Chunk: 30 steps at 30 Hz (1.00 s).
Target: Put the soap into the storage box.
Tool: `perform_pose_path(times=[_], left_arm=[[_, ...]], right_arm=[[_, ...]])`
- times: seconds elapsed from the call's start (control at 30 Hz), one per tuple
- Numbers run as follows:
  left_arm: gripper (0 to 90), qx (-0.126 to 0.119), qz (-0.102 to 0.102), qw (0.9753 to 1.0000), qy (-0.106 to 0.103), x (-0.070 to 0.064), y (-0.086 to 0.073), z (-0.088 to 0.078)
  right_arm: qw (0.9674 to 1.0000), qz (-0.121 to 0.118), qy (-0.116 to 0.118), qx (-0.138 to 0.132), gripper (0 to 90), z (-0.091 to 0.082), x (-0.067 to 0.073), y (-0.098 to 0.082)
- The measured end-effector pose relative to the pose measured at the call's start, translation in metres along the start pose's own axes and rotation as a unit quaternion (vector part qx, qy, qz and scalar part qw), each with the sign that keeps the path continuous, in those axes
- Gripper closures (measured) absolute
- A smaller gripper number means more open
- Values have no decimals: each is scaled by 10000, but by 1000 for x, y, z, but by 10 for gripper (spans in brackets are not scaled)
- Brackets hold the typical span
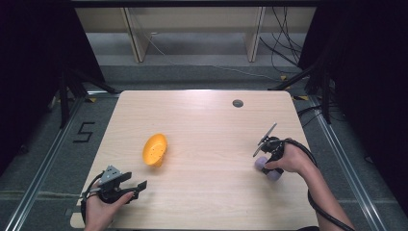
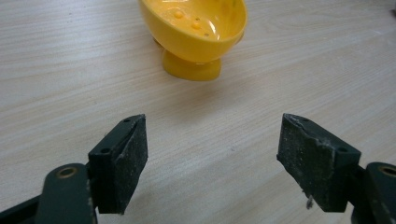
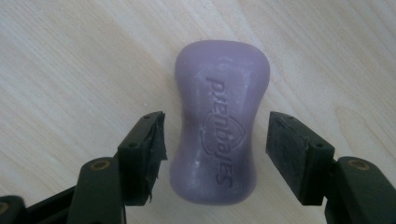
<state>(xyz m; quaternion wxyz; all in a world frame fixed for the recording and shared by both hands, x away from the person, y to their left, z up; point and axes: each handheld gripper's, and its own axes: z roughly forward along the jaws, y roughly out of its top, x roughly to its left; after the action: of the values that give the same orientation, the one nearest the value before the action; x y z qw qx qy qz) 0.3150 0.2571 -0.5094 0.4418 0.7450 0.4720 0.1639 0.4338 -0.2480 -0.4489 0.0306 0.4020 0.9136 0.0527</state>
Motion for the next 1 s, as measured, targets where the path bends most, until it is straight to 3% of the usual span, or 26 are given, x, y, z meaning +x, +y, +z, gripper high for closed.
perform_pose_path(times=[0.07, 0.1, 0.13, 0.17, 0.2, 0.3, 0.4, 0.43, 0.53, 0.57, 0.7, 0.73, 0.77, 0.87, 0.93, 1.0], left_arm=[[236, -10, 14, 10000, -15, 0, 0, 0], [236, -3, -12, 10000, 0, 0, 0, 0], [236, -2, -4, 10000, 4, -1, 0, 0], [236, 0, -1, 10000, 13, -1, 0, 0], [236, 2, -1, 10000, 14, -1, 0, 0], [236, 4, 18, 10000, 4, 0, 0, 0], [236, -4, 17, 10000, 2, 0, 0, 0], [236, -14, 8, 10000, -3, -1, 0, 0], [236, -5, 47, 10000, 32, -1, 0, 0], [236, -25, -32, 10000, 2, -1, 0, 1], [236, -5, 2, 10000, 36, -2, 0, 0], [236, -5, -24, 10000, 38, -2, 0, 0], [236, -14, 5, 10000, 19, -1, 0, 0], [236, -26, 20, 10000, 0, -1, 0, 1], [236, -9, -9, 10000, 8, -1, 0, 1], [236, -7, -19, 10000, 12, -1, 0, 1]], right_arm=[[9999, -98, 12, 52, 380, 3, -3, 2], [9998, 113, 15, 155, 381, 3, 0, 4], [9999, -46, -3, 108, 381, 5, -2, 4], [9998, 93, 10, 181, 382, 5, 0, 5], [9998, -43, -19, 169, 383, 6, -2, 5], [9993, 189, -48, 307, 389, 8, 2, 8], [9994, 33, -26, 346, 397, 11, -1, 8], [9991, 192, -81, 382, 400, 10, 2, 9], [9991, 195, -110, 370, 413, 11, 2, 9], [9989, 217, -120, 389, 415, 11, 2, 10], [9986, 252, -95, 453, 428, 12, 2, 10], [9980, 322, 78, 539, 429, 12, 2, 11], [9988, 195, -58, 444, 430, 14, 2, 11], [9983, 289, -65, 495, 434, 15, 3, 12], [9990, 48, -46, 452, 435, 19, 0, 11], [9990, 20, -65, 445, 438, 21, 0, 11]])
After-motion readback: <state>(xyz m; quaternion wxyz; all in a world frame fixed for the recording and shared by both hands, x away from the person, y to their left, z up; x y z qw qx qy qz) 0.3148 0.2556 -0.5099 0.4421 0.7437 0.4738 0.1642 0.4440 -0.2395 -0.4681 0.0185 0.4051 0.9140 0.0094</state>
